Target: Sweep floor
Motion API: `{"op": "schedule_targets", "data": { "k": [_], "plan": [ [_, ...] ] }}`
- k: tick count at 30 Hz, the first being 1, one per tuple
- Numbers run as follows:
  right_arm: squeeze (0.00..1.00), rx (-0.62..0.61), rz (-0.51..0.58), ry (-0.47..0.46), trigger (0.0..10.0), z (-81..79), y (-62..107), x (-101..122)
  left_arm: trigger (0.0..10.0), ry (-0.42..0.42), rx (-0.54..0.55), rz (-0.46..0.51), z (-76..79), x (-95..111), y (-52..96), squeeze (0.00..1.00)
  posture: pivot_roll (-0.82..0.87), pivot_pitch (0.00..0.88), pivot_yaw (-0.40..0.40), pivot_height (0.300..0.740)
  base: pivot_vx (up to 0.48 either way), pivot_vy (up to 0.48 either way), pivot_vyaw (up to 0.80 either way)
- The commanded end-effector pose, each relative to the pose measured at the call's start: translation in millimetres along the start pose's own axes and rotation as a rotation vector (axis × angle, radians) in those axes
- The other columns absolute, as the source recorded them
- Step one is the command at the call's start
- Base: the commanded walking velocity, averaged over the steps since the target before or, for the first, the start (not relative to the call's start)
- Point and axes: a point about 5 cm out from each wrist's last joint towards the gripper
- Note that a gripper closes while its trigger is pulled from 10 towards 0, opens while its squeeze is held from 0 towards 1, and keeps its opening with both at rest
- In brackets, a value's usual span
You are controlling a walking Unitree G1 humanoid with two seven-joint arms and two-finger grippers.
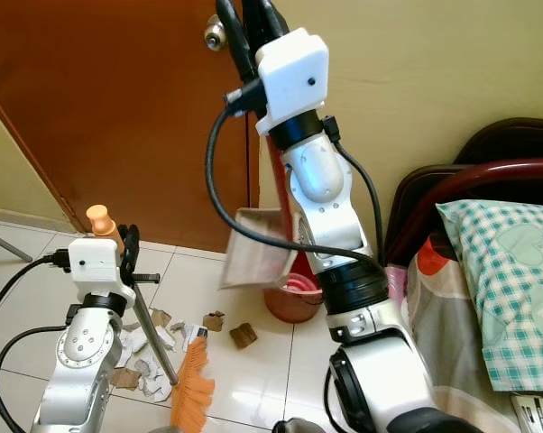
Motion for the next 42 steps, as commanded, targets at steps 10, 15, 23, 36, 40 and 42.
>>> {"op": "schedule_targets", "data": {
  "k": [10, 15, 23, 36, 40, 42],
  "plan": [
    [0.0, -0.076, -0.188, -0.19, 10.0, 10.8, 34.8, -18.6, 10.0, -0.016, -0.003, 0.009, -0.7, 1.2, 7.0, 0.0, 0.02, 0.002, -0.027, 0.74, 0.0, 0.0, 0.0],
    [0.0, -0.106, -0.304, -0.209, 10.0, 13.8, 59.8, -31.2, 10.0, -0.018, -0.02, 0.001, 1.6, -0.2, 11.9, 0.0, 0.02, 0.017, -0.02, 0.74, 0.0, 0.0, 0.0],
    [0.0, -0.099, -0.466, -0.224, 10.0, 5.0, 88.7, -46.6, 10.0, -0.019, -0.034, -0.029, 2.5, -5.5, 18.5, 0.0, 0.01, 0.041, -0.008, 0.74, 0.0, 0.0, 0.0],
    [0.0, -0.084, -0.874, -0.201, 10.0, 9.4, 158.8, -83.0, 10.0, -0.029, -0.038, -0.054, -1.3, -8.2, 25.7, 0.0, 0.02, 0.059, -0.011, 0.74, 0.0, 0.0, 0.0],
    [0.0, -0.073, -0.933, -0.193, 10.0, 13.2, 172.5, -86.0, 10.0, -0.029, -0.042, -0.059, -0.7, -8.7, 26.2, 0.0, 0.01, 0.065, -0.008, 0.74, 0.0, 0.0, 0.0],
    [0.0, -0.061, -0.951, -0.177, 10.0, 14.1, 178.2, -88.2, 10.0, -0.028, -0.047, -0.06, 0.7, -8.9, 25.3, 0.0, 0.01, 0.065, -0.008, 0.74, 0.0, 0.0, 0.0]
  ]
}}
Point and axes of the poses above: a point about 5 cm out from each wrist's last joint towards the gripper, its own y axis pointing back from the gripper into the wrist, its own x axis along the axis of the wrist's last joint, z = x × y, and after that the axes turned 1 degree about y, right-handed
